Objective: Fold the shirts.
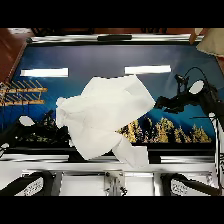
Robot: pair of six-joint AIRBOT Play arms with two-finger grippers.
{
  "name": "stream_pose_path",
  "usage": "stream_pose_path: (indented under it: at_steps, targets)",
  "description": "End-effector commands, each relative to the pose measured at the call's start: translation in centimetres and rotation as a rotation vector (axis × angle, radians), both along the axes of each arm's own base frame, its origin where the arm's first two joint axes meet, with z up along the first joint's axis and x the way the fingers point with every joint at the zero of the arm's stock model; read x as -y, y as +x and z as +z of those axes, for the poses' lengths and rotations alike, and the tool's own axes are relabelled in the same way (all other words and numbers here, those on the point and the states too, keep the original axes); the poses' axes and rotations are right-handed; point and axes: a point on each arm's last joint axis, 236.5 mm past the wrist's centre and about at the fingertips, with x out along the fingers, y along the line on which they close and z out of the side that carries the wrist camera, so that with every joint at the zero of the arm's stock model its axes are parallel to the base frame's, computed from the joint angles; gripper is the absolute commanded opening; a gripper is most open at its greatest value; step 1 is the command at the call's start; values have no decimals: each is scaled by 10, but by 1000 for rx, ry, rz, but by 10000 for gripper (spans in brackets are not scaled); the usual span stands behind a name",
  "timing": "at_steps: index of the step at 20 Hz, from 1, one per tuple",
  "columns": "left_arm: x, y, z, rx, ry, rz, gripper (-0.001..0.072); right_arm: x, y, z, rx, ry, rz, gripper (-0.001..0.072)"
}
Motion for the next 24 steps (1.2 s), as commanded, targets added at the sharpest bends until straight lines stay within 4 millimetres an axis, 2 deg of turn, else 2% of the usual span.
stream_pose_path:
  at_steps: [1, 5, 9, 12, 15, 16, 17, 18, 19, 21, 22, 23, 24]
  targets:
    - [2, 9, 12, 47, -10, -30, 43, -18, 1, -21, -65, 91, -13, 657]
    - [3, 12, 30, 104, -12, -58, 43, -36, 17, -49, -99, 191, -90, 656]
    - [3, 15, 45, 167, -5, -61, 43, -34, 36, -70, -83, 207, -184, 654]
    - [4, 16, 61, 221, -4, -68, 43, -30, 46, -77, -68, 203, -236, 653]
    - [3, 21, 76, 277, 0, -68, 43, -30, 60, -73, -23, 224, -283, 643]
    - [3, 23, 80, 288, 1, -67, 43, -33, 63, -71, -10, 231, -290, 583]
    - [3, 25, 83, 298, 2, -67, 43, -36, 66, -71, 3, 229, -289, 449]
    - [3, 28, 87, 310, 3, -67, 43, -42, 68, -71, 17, 224, -279, 278]
    - [3, 32, 91, 324, 5, -67, 43, -49, 71, -70, 31, 224, -270, 50]
    - [0, 44, 107, 375, 22, -73, 43, -57, 79, -60, 78, 220, -212, 56]
    - [-5, 55, 120, 417, 46, -78, 43, -58, 86, -46, 115, 219, -173, 57]
    - [-10, 68, 137, 473, 70, -76, 43, -53, 97, -26, 170, 211, -151, 56]
    - [-14, 87, 163, 549, 81, -51, 43, -44, 110, 2, 245, 200, -139, 56]
